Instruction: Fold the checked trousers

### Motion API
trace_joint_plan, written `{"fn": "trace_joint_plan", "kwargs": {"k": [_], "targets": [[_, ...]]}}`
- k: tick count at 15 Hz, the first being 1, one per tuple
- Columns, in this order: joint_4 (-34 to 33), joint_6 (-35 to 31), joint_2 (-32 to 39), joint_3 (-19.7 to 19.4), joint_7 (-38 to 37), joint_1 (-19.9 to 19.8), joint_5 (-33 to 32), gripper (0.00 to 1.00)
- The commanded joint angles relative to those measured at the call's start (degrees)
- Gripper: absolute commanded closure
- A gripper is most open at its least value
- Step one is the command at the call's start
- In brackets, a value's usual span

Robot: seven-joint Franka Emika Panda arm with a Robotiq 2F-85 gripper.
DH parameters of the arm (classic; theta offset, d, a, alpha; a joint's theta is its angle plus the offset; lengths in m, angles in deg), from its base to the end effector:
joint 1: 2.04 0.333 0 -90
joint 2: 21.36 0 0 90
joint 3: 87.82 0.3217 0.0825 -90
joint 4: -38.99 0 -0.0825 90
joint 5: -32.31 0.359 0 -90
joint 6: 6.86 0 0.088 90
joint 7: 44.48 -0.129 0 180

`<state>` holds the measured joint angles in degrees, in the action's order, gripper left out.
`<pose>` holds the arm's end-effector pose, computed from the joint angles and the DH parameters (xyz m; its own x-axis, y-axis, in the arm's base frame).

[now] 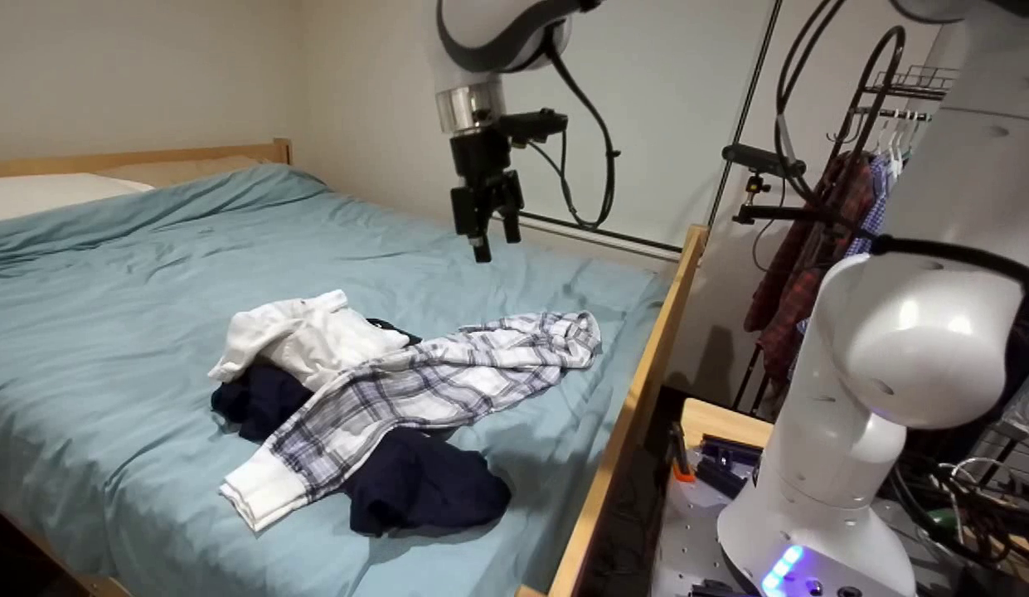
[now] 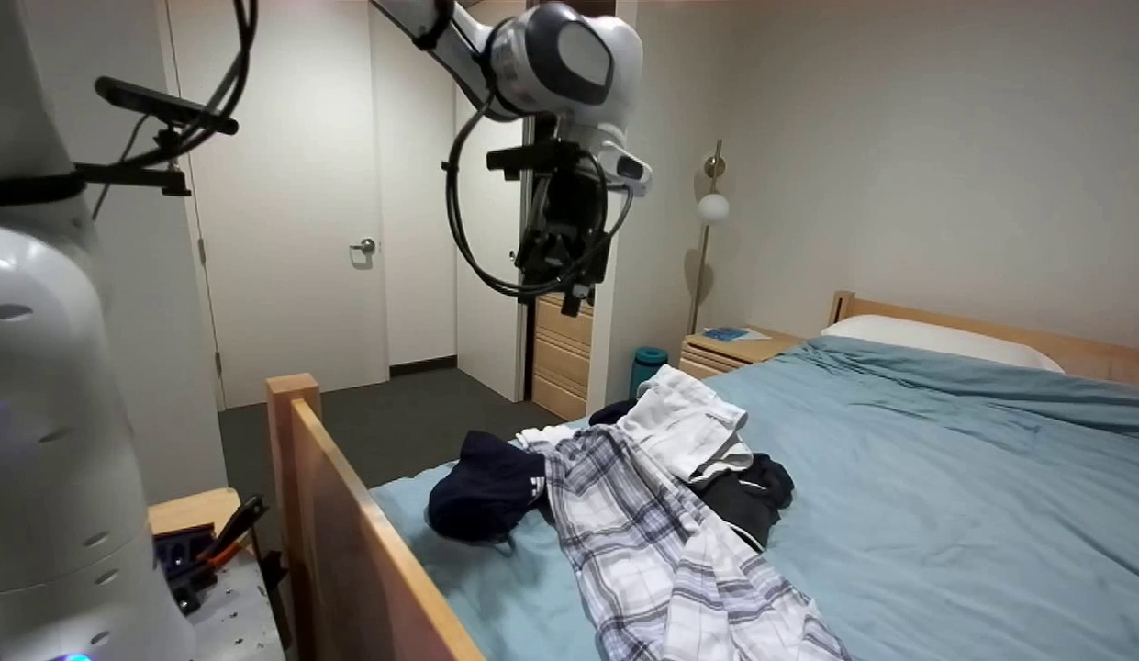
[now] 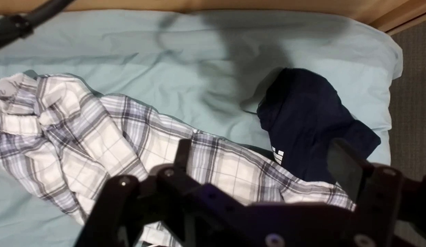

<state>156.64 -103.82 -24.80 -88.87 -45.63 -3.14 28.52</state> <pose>0.4696 -0.0255 0.4380 0.9542 -0.0475 -0.2955 -0.0295 -0.9974 0.0651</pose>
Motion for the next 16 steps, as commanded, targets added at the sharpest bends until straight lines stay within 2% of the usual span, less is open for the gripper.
{"fn": "trace_joint_plan", "kwargs": {"k": [1,2,3,6,10,13,16], "targets": [[-13.69,5.27,13.16,1.34,6.20,1.43,-2.96,0.00],[-16.72,7.25,15.07,1.63,8.35,1.79,-3.69,0.00],[-8.92,2.11,10.76,1.21,4.17,1.51,-1.80,0.00],[-15.57,5.42,15.32,1.66,6.24,1.97,-2.45,0.00],[-16.33,5.89,15.38,1.62,6.54,1.92,-2.49,0.00],[-13.41,-4.70,16.58,1.98,-3.87,3.46,-2.27,0.00],[-11.75,-20.50,22.44,2.59,-14.50,5.93,-1.70,0.00]]}}
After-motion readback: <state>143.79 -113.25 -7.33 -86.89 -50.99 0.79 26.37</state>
